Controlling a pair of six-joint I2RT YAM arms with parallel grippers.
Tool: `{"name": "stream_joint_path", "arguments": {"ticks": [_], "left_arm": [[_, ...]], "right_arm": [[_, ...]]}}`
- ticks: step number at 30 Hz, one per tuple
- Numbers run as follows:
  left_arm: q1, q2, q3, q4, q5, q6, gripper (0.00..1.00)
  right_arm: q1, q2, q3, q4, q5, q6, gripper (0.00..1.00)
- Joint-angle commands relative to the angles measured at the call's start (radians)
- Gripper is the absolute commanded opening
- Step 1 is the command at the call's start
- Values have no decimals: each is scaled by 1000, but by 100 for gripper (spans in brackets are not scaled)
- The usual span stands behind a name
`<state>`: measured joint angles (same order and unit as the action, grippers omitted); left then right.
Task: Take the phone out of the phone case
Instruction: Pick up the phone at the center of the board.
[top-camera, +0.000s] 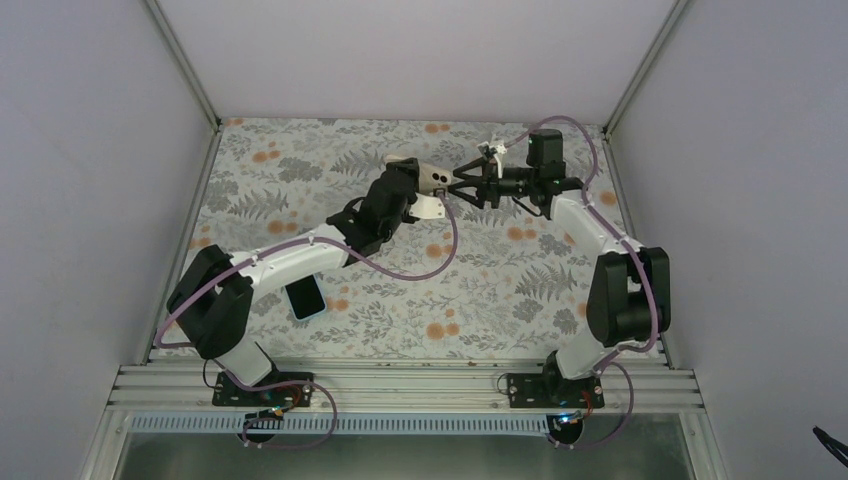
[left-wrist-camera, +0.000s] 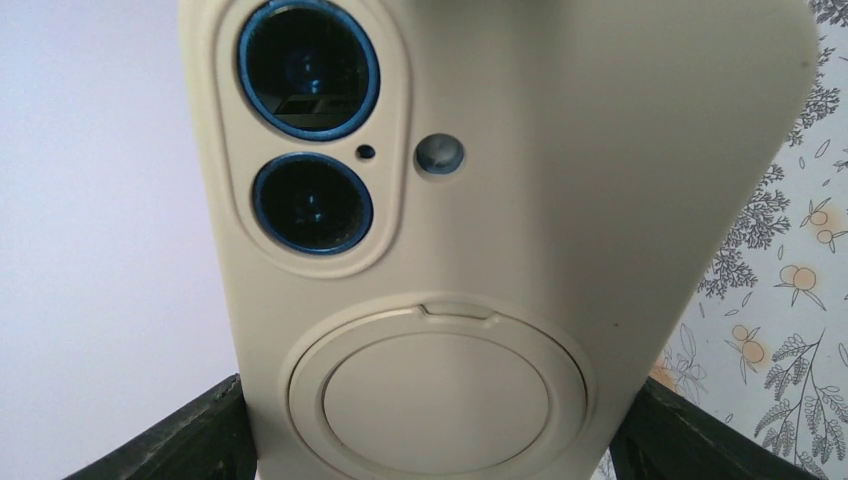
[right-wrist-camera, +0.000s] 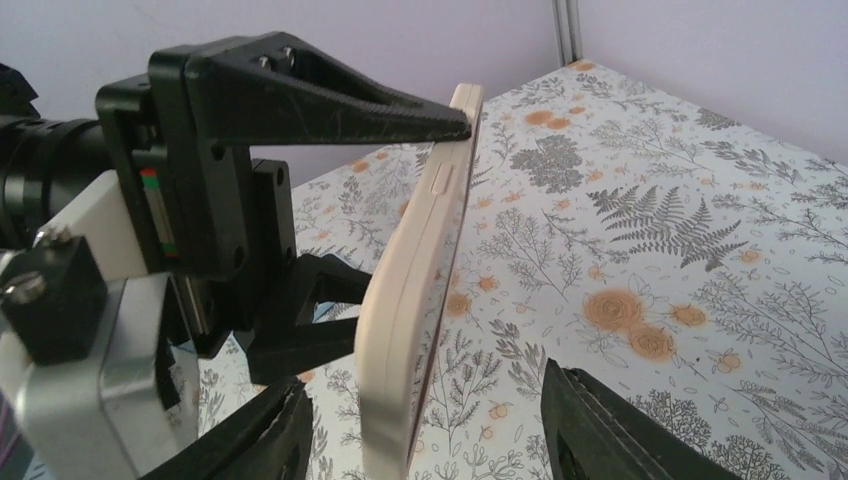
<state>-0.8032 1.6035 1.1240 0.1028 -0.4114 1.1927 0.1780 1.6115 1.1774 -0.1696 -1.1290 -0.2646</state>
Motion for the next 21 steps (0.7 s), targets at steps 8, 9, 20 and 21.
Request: {"name": "stream_joint_path", "arguments": {"ticks": [8, 9, 20, 21], "left_arm": [[-21, 23, 71, 72, -33, -1, 69], [-22, 30, 82, 76, -46, 1, 69], [-37, 55, 115, 63, -52, 6, 70], [-37, 49, 107, 65, -51, 6, 71]], "right_arm": [[21, 78, 71, 28, -67, 43, 56], [24, 83, 75, 21, -71, 40, 56], [37, 21, 22, 116, -91, 110, 38], [38, 9, 15, 127, -88, 114, 34]]}}
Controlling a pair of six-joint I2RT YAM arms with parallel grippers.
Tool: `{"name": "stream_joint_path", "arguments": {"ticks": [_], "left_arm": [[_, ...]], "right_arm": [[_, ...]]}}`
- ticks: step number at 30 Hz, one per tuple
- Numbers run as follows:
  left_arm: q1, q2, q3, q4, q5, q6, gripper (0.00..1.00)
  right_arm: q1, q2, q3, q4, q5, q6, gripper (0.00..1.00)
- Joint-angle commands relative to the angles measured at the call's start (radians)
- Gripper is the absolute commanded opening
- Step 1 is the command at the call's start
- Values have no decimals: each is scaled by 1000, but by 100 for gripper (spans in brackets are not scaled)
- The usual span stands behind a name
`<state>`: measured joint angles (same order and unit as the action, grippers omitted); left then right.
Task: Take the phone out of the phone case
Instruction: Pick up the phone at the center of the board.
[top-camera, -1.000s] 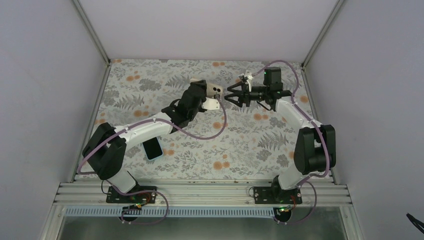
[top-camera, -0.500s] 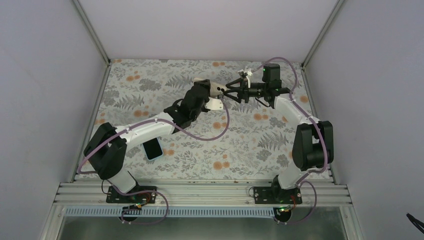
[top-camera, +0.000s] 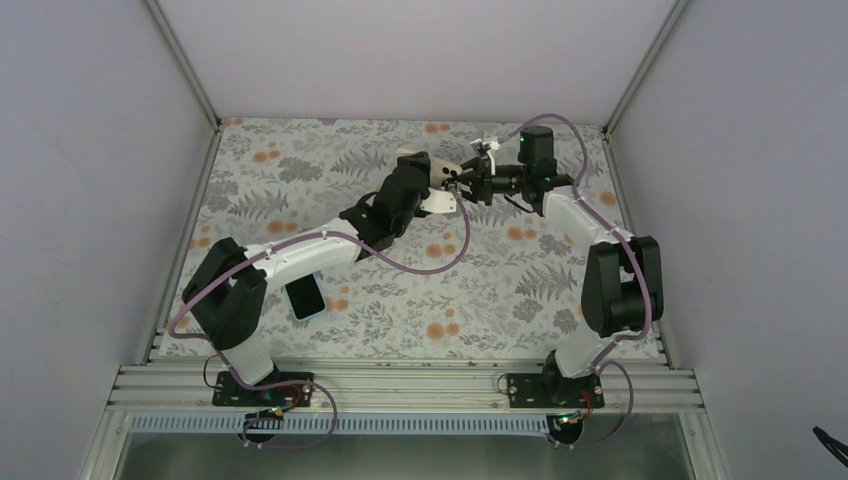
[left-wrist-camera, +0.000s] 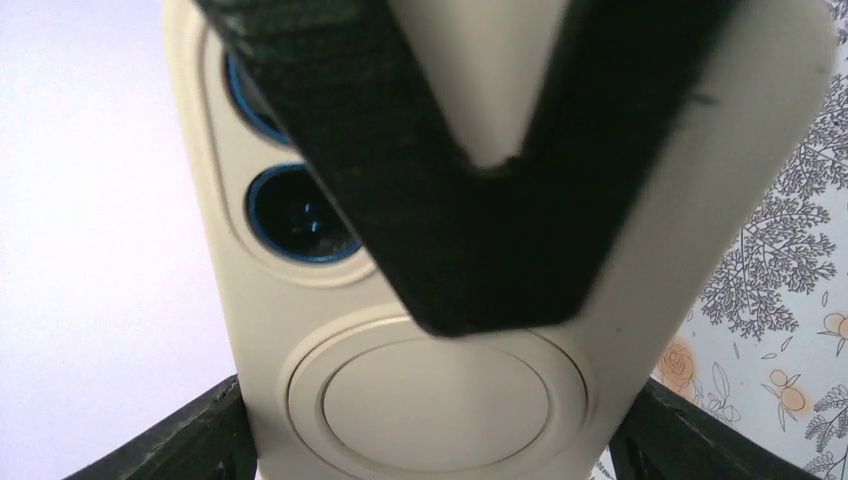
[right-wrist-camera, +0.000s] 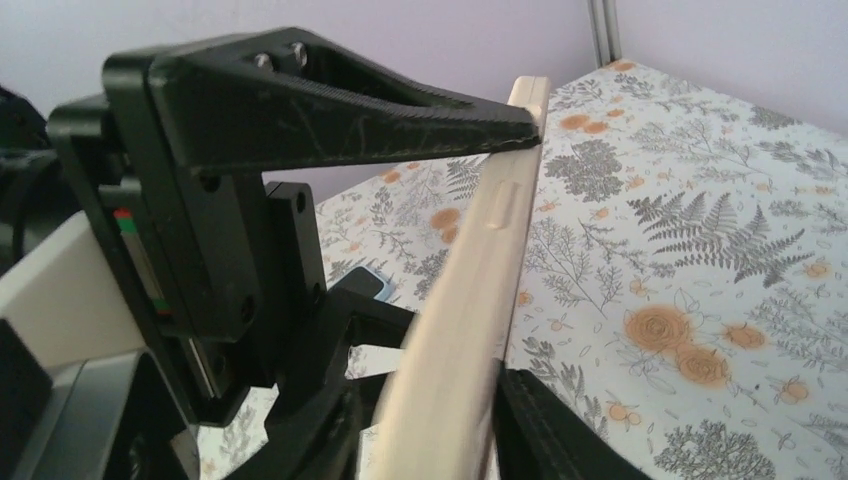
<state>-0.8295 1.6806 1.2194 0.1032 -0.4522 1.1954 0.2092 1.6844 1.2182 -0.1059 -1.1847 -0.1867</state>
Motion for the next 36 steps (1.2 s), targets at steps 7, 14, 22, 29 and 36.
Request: {"name": "stream_joint_path", "arguments": {"ticks": [7, 14, 22, 29, 36], "left_arm": [[-10, -64, -23, 82, -24, 29, 99], [-7, -142, -159, 292, -85, 193, 100], [116, -319, 58, -344, 172, 21, 100], [344, -219, 493, -1042, 600, -125, 100], [428, 27, 781, -1460, 839, -260, 100]], "right_arm": [[6, -94, -33, 65, -26, 55, 4], [-2, -132, 2, -38, -9, -1, 3], [-12, -189, 62, -229, 245, -243, 3], [34, -283, 74, -310, 510, -510, 3], [206, -483, -120, -154, 891, -793, 3]]}}
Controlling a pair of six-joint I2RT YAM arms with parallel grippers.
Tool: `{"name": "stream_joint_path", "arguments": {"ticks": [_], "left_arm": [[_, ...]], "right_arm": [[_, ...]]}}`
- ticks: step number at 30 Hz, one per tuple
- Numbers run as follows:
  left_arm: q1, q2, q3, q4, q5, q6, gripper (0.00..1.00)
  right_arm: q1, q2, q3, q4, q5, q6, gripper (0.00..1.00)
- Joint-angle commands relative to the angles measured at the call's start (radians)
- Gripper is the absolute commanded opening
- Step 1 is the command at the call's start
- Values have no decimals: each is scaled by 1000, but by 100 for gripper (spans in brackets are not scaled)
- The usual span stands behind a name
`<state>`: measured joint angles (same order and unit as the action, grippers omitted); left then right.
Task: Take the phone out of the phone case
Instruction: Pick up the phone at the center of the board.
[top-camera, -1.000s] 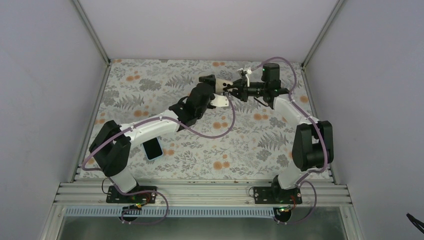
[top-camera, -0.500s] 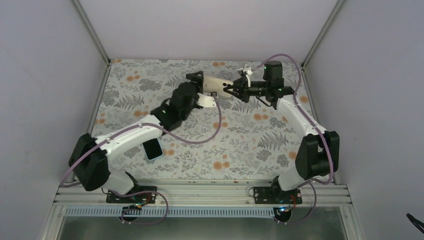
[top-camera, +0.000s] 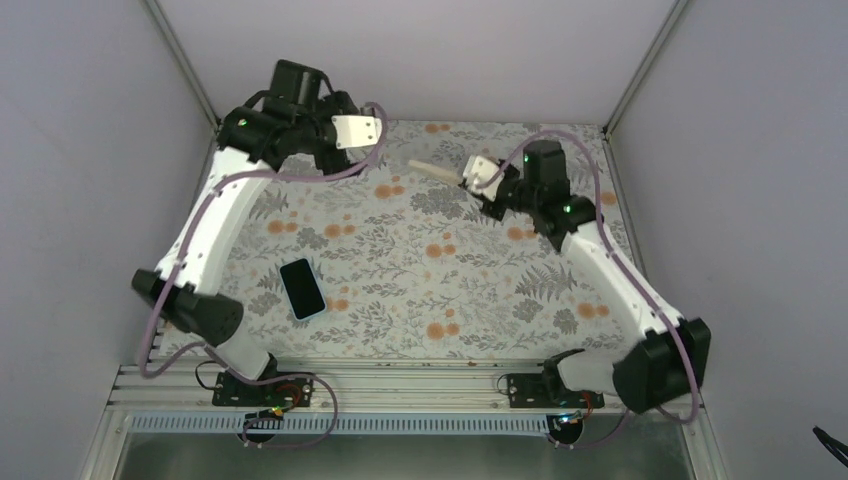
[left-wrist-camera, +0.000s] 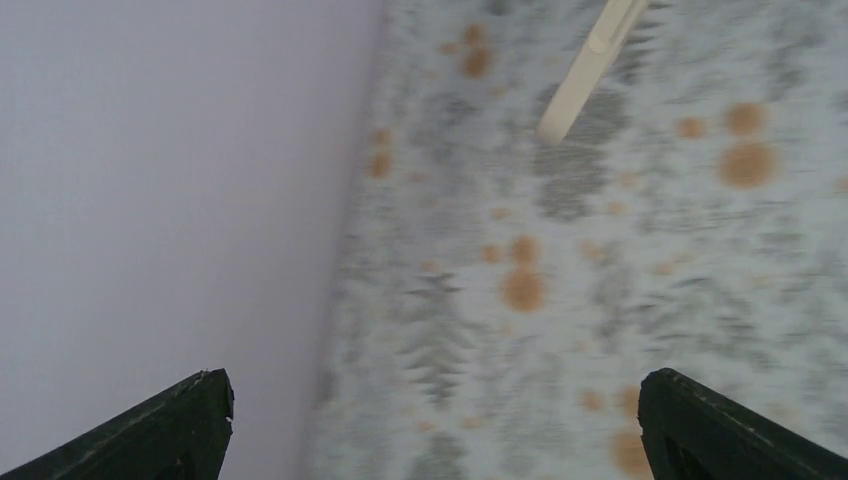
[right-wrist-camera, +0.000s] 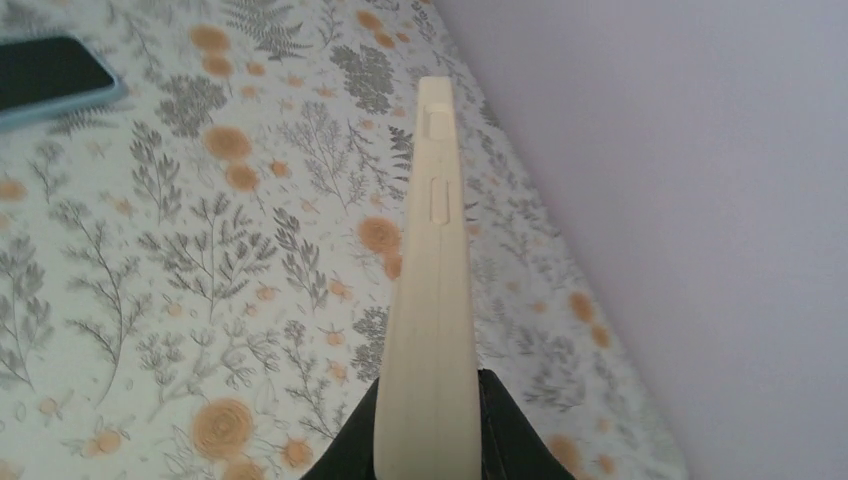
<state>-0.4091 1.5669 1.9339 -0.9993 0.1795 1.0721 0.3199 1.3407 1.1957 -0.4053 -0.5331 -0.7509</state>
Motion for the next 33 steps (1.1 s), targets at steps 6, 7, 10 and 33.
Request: {"name": "stream_joint_path", "arguments": {"ticks": [6, 7, 10, 33], "left_arm": [[10, 226, 84, -359, 339, -257, 100], [13, 247, 117, -360, 364, -291, 100], [41, 298, 213, -360, 439, -402, 100], [115, 399, 154, -360, 867, -727, 99]], "right_arm": [[216, -269, -284, 334, 465, -480, 3], [235, -275, -307, 358, 495, -510, 3], [288, -289, -391, 466, 580, -631, 3], [484, -313, -847, 1497, 643, -1264, 3]]}}
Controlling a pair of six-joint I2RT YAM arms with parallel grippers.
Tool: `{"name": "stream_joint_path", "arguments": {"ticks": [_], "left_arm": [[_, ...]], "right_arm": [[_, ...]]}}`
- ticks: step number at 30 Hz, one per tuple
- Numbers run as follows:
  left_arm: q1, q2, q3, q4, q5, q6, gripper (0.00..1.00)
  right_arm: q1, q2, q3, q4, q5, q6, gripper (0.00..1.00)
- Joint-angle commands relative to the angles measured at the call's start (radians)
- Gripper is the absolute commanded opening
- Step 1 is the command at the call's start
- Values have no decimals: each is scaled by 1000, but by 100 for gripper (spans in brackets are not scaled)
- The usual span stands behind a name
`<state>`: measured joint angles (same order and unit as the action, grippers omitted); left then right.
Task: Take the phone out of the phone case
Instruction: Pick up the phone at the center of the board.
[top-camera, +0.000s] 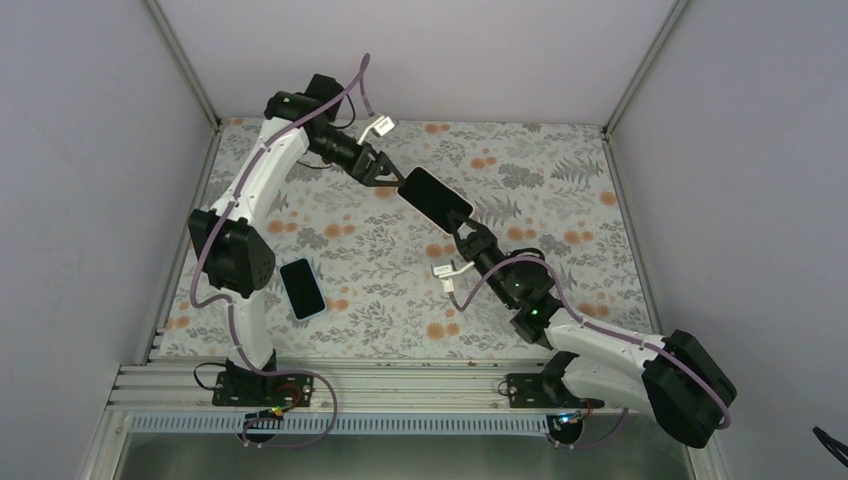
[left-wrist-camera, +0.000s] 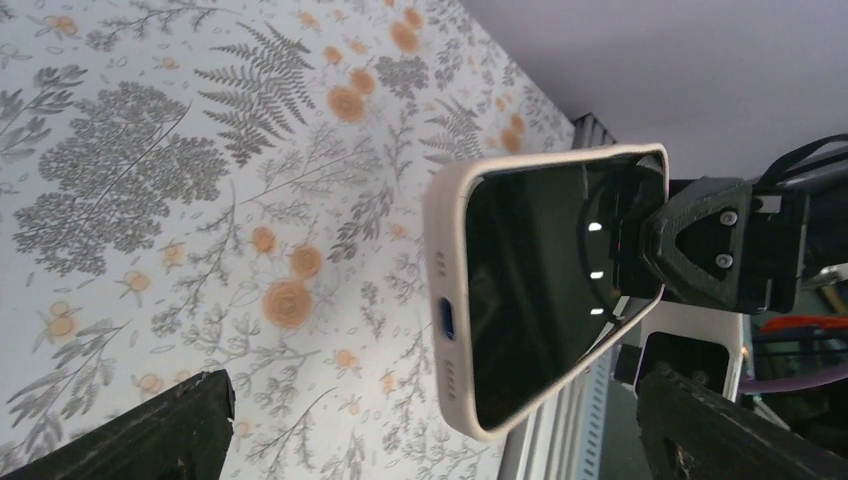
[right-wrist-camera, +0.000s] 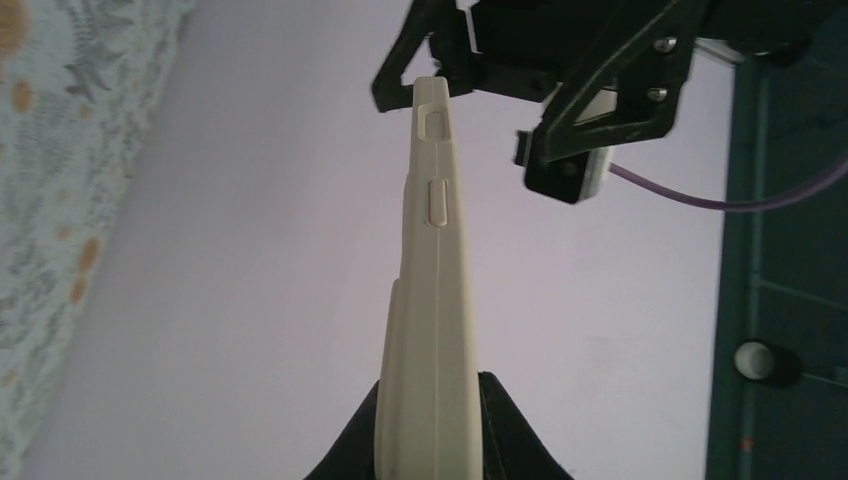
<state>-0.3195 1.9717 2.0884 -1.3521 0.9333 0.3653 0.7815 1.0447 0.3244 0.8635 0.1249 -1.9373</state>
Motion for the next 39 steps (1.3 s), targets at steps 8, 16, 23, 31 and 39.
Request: {"name": "stream_joint_path", "arguments": {"ticks": [8, 16, 23, 31, 39], "left_arm": [[40, 7, -3, -7, 254, -12, 83], [34, -46, -44, -7, 326, 18, 73], [19, -60, -76, -7, 337, 20, 61], [-4, -91, -103, -7, 352, 24, 48], [-15, -118, -136, -7, 337, 34, 34]], "right_arm": [[51, 18, 52, 273, -46, -102, 3], [71, 50, 107, 280, -47, -101, 3], [85, 75, 134, 284, -59, -112, 3], [91, 98, 141, 291, -55, -120, 3], [92, 106, 172, 266, -32, -118, 3]]}}
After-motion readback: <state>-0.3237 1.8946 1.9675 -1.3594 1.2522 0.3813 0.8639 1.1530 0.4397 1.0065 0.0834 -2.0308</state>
